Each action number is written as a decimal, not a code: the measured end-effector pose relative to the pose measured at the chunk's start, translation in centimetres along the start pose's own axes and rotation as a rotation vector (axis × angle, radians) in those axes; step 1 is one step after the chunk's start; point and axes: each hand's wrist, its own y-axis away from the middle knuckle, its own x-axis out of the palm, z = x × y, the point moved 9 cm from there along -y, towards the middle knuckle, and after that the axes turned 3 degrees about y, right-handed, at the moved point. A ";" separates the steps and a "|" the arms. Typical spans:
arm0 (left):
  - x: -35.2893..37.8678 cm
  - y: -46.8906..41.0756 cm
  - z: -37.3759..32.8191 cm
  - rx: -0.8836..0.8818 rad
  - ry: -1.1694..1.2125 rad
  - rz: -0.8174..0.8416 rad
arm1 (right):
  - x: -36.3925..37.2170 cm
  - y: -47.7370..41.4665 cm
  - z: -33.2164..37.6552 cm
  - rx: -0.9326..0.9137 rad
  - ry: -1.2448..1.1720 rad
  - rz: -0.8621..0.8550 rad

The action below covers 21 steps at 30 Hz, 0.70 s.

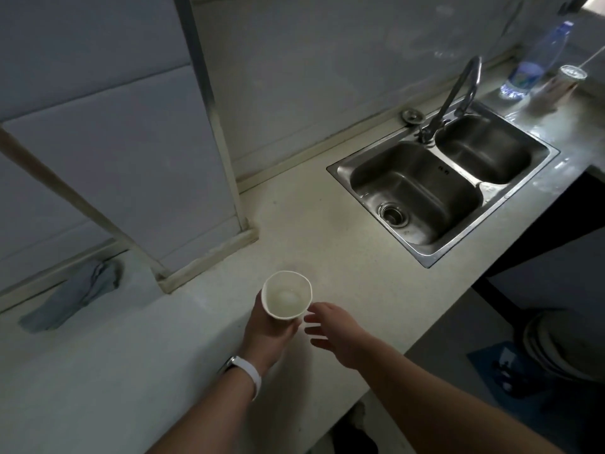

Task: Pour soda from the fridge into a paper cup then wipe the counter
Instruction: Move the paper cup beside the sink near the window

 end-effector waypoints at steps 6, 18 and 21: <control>-0.2 -0.5 0.0 0.000 -0.038 0.017 | 0.0 -0.4 -0.6 0.020 -0.054 0.014; 3.2 0.9 -8.2 0.238 -0.052 0.131 | -4.1 3.2 1.6 -0.084 -0.328 -0.018; 6.1 1.2 -10.7 0.285 0.001 0.209 | -7.4 5.3 2.3 -0.131 -0.397 -0.084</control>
